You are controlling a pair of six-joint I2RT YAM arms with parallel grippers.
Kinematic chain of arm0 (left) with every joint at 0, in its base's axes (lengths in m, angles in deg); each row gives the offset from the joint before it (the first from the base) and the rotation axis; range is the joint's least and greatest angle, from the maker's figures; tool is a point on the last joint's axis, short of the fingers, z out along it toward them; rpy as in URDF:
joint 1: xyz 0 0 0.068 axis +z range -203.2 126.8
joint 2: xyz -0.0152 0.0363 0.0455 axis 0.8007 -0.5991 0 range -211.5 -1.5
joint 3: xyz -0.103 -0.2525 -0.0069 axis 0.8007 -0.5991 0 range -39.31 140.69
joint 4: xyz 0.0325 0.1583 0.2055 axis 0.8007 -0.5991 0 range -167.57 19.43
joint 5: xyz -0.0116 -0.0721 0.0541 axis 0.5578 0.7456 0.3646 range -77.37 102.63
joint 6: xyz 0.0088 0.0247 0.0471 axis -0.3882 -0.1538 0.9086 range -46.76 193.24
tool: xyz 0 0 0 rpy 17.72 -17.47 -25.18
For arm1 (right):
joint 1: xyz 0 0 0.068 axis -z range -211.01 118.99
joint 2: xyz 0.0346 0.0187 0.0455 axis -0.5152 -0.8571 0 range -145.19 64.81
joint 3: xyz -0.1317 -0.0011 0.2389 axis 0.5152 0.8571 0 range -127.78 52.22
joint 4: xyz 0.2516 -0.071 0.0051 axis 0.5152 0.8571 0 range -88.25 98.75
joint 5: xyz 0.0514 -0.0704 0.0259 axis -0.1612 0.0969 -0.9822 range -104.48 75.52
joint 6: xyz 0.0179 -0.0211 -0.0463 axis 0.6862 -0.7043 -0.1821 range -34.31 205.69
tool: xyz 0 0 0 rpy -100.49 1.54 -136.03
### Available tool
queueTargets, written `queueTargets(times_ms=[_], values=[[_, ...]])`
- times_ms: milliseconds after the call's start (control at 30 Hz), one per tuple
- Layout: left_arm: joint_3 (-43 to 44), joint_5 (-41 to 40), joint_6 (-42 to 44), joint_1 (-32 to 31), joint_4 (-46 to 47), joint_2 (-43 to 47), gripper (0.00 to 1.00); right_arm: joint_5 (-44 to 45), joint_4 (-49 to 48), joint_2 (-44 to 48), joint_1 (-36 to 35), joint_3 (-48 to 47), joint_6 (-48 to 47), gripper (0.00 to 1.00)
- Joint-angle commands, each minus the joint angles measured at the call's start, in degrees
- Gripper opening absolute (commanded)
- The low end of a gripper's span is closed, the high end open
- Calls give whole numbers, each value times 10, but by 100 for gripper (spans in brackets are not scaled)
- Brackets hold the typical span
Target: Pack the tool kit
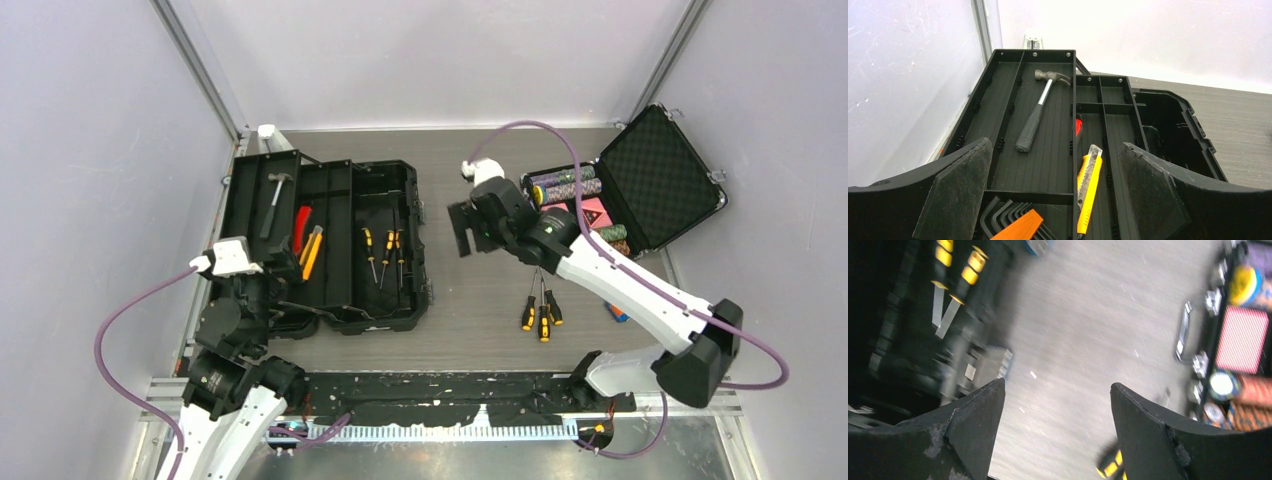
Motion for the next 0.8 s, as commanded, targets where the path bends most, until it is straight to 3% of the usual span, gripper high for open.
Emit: queueTargets(times_ms=[0,200,400,767], values=[[-8,-15,9,4,48,5,99,18,119,66,29,98,8,83],[-19,-22,16,4,63,0,99,-38,131,106,99,232,82,84],[-31,-25,18,4,77,-5,99,-130,77,95,166,334,116,85],[-41,-30,24,4,89,-10,99,-236,9,-34,213,346,128,81]])
